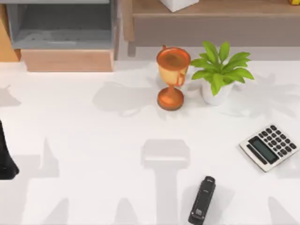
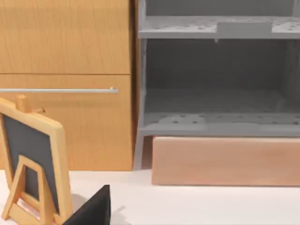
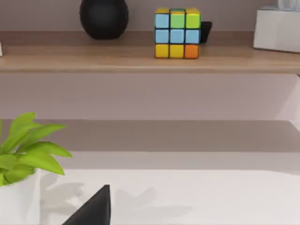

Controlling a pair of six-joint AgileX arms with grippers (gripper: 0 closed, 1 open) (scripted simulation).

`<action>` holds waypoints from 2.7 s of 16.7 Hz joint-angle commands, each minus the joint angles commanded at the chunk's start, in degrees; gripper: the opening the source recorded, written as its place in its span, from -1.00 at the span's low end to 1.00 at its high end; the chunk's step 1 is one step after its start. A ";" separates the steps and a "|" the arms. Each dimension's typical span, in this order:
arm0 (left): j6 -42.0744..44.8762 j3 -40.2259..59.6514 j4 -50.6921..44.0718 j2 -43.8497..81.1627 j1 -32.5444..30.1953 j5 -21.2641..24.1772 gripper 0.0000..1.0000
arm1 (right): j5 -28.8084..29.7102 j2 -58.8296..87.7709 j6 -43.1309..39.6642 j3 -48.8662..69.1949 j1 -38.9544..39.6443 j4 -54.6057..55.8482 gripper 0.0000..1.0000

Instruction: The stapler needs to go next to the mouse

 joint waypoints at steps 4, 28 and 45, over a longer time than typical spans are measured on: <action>0.00 0.00 0.00 0.00 0.00 0.00 1.00 | 0.03 1.79 1.66 1.60 1.50 -0.80 1.00; 0.00 0.00 0.00 0.00 0.00 0.00 1.00 | -0.35 101.87 69.49 67.05 46.83 -54.77 1.00; 0.00 0.00 0.00 0.00 0.00 0.00 1.00 | -0.01 107.98 70.31 62.05 47.18 -43.94 1.00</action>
